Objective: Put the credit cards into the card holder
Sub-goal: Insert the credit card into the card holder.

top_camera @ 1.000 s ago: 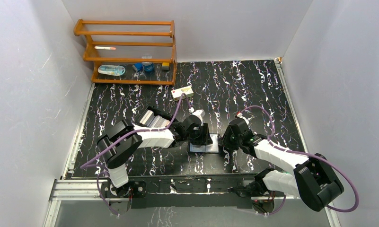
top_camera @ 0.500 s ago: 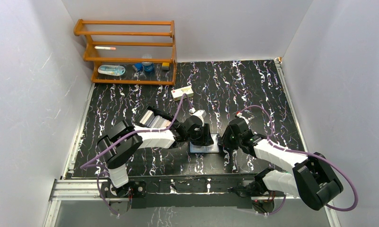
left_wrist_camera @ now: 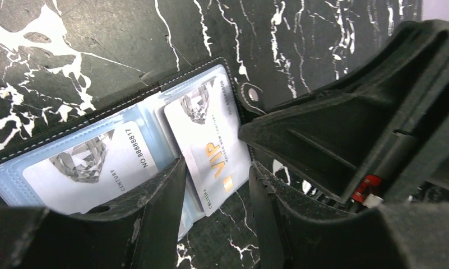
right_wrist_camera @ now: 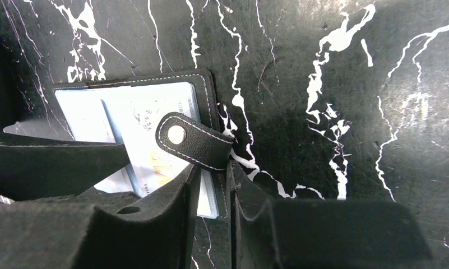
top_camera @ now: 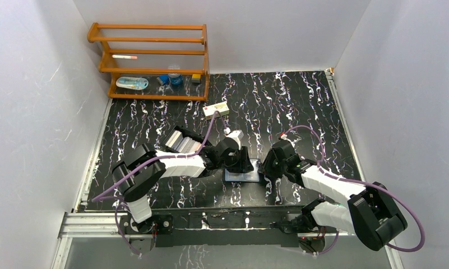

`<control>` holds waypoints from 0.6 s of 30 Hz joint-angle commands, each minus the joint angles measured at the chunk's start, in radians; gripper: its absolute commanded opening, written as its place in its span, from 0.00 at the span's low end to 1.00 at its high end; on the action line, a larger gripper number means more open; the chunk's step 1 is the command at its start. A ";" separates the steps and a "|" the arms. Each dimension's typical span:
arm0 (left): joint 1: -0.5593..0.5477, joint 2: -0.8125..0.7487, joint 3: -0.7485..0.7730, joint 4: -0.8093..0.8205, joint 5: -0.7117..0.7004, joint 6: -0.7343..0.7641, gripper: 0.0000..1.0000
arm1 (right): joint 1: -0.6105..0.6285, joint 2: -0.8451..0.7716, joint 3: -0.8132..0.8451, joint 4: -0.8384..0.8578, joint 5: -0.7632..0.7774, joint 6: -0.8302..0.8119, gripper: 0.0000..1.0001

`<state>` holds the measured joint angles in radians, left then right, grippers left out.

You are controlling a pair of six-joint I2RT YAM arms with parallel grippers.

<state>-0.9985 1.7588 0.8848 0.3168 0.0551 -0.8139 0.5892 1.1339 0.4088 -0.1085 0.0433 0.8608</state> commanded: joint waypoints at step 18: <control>-0.018 -0.129 -0.051 0.164 0.094 -0.046 0.44 | 0.004 -0.020 -0.042 0.032 -0.101 0.014 0.33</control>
<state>-0.9993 1.6871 0.8413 0.4202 0.1081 -0.8562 0.5888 1.1133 0.3813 -0.0868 -0.0223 0.8680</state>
